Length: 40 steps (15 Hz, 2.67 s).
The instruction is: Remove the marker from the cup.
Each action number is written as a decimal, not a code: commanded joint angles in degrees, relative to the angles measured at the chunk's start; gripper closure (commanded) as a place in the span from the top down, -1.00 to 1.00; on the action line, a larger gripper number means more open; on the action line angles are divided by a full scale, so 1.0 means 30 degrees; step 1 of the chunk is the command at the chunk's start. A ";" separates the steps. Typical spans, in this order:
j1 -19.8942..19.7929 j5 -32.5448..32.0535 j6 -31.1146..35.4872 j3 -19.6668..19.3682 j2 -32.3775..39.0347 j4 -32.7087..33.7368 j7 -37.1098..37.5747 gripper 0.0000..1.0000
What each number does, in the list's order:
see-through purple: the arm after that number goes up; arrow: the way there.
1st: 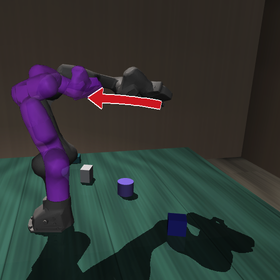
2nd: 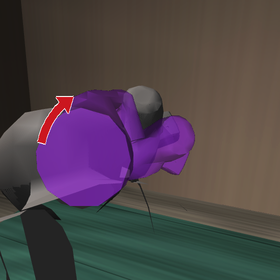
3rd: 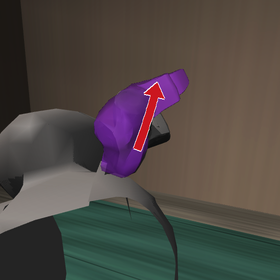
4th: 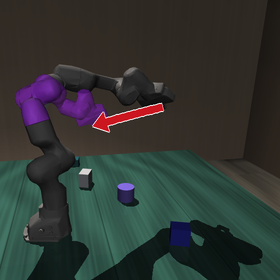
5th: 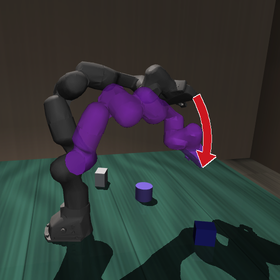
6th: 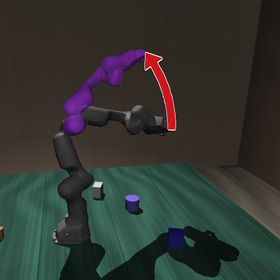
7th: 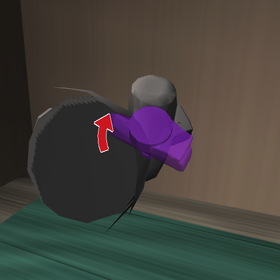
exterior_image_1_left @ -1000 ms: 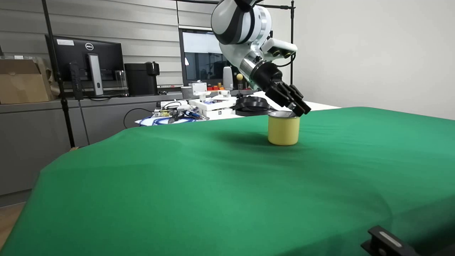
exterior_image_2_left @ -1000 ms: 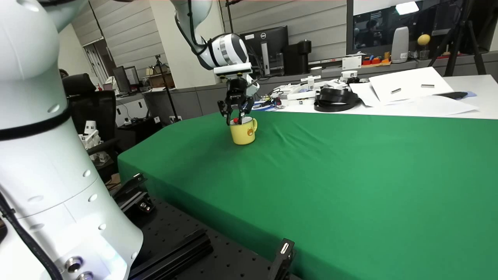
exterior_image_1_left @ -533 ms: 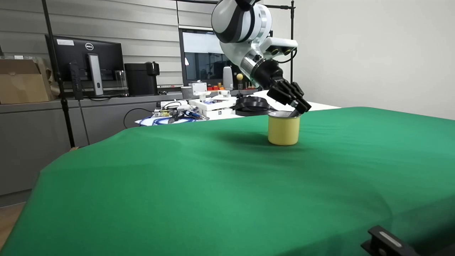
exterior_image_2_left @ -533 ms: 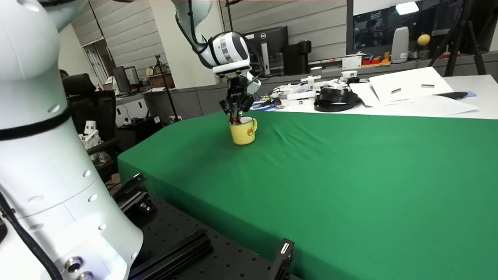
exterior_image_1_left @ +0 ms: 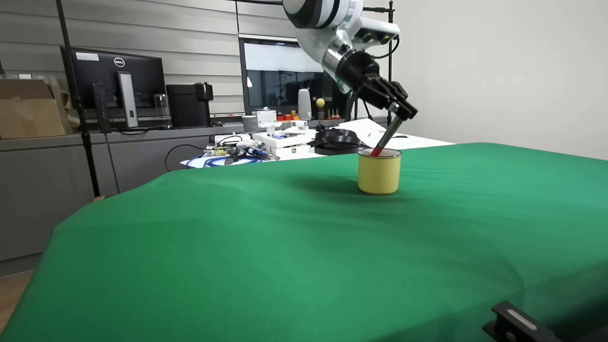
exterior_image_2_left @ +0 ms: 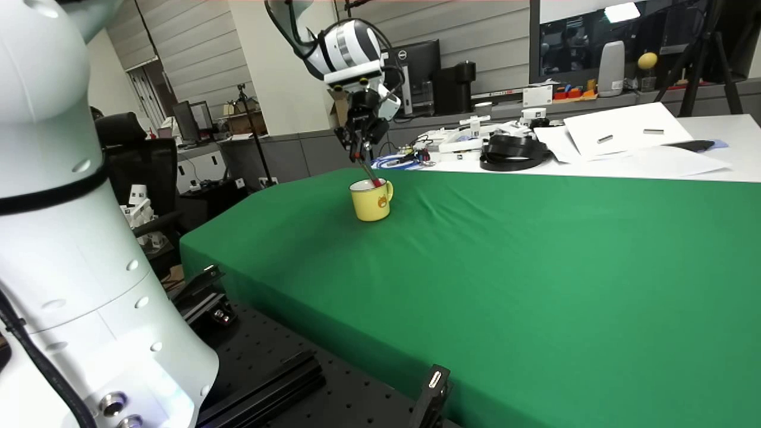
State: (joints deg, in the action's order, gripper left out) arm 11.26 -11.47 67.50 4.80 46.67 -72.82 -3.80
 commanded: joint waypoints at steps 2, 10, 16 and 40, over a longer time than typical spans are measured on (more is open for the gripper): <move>-0.0360 0.0707 -0.2790 -0.0055 -0.1399 0.1199 0.0335 -0.89; -0.0226 -0.0869 0.1805 -0.0183 -0.2544 0.0490 0.0383 -0.89; -0.1143 0.0041 0.7831 -0.0786 -0.0584 0.0975 0.1190 -0.89; -0.1795 0.1894 1.1017 -0.2043 -0.1752 -0.0638 0.4245 1.00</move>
State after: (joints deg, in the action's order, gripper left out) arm 5.72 -6.36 102.29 -1.37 47.04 -70.65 7.68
